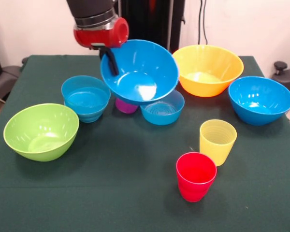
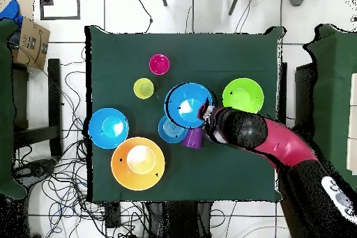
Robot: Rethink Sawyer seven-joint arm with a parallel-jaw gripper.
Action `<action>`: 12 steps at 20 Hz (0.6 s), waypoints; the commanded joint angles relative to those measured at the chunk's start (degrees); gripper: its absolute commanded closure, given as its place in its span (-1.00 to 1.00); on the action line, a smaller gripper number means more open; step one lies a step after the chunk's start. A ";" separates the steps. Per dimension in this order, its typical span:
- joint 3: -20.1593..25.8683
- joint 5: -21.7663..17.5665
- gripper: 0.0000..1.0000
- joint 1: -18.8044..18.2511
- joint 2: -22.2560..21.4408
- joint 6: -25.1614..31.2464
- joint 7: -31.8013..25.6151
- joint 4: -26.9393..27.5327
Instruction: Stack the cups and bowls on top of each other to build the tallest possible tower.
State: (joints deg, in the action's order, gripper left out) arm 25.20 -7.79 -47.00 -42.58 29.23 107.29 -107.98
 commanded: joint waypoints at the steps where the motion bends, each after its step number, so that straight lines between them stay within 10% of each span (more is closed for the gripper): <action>1: 1.55 -6.74 1.00 -2.76 0.74 8.23 -10.30 -1.78; 12: 3.75 -12.66 1.00 -8.30 4.04 8.93 -12.37 -0.29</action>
State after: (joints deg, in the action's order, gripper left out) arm 25.43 -14.58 -54.69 -41.93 33.01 107.29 -108.04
